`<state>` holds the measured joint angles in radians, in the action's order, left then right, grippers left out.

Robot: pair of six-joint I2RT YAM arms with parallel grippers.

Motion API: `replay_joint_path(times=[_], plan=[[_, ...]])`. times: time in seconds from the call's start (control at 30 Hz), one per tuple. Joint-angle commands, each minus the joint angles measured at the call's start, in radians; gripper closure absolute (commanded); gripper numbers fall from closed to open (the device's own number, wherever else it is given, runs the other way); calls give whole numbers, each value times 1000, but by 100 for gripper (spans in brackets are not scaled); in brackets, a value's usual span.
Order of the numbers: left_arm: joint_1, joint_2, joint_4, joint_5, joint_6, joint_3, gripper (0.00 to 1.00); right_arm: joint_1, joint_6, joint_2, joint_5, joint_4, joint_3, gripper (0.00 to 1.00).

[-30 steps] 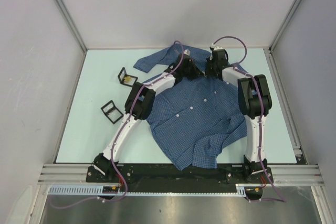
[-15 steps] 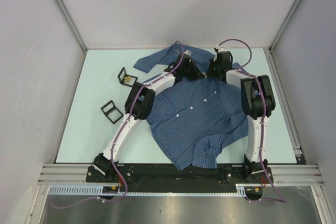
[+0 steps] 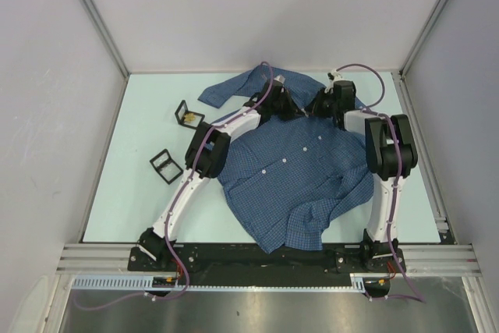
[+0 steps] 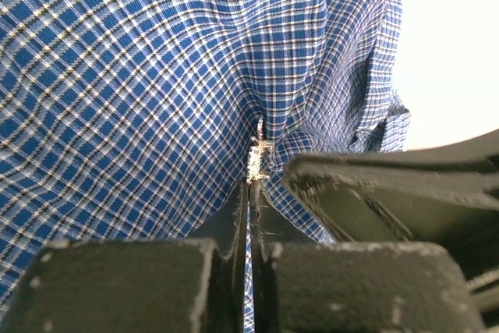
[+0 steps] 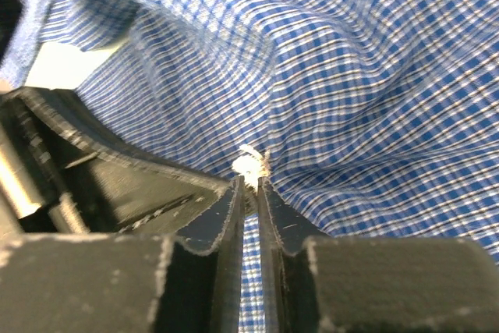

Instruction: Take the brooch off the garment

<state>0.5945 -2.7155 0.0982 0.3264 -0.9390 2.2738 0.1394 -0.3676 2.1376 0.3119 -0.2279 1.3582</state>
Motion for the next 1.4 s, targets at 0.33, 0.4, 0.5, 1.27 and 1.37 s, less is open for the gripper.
replay_joint_path(times=[0.33, 0.4, 0.5, 1.27, 1.37], plan=[[14, 99, -35, 14, -44, -20, 100, -1, 41, -91, -89, -51, -45, 92], [16, 97, -44, 13, -49, -20, 100, 6, 58, -78, -123, -15, -28, 96], [13, 97, -46, 8, -53, -20, 100, 19, 74, -39, -138, 33, 16, 99], [8, 79, -57, 13, -70, -13, 100, 16, 36, -33, -91, 36, 41, 99], [7, 74, -57, 14, -73, -11, 100, 11, 24, -60, -74, 6, 13, 95]])
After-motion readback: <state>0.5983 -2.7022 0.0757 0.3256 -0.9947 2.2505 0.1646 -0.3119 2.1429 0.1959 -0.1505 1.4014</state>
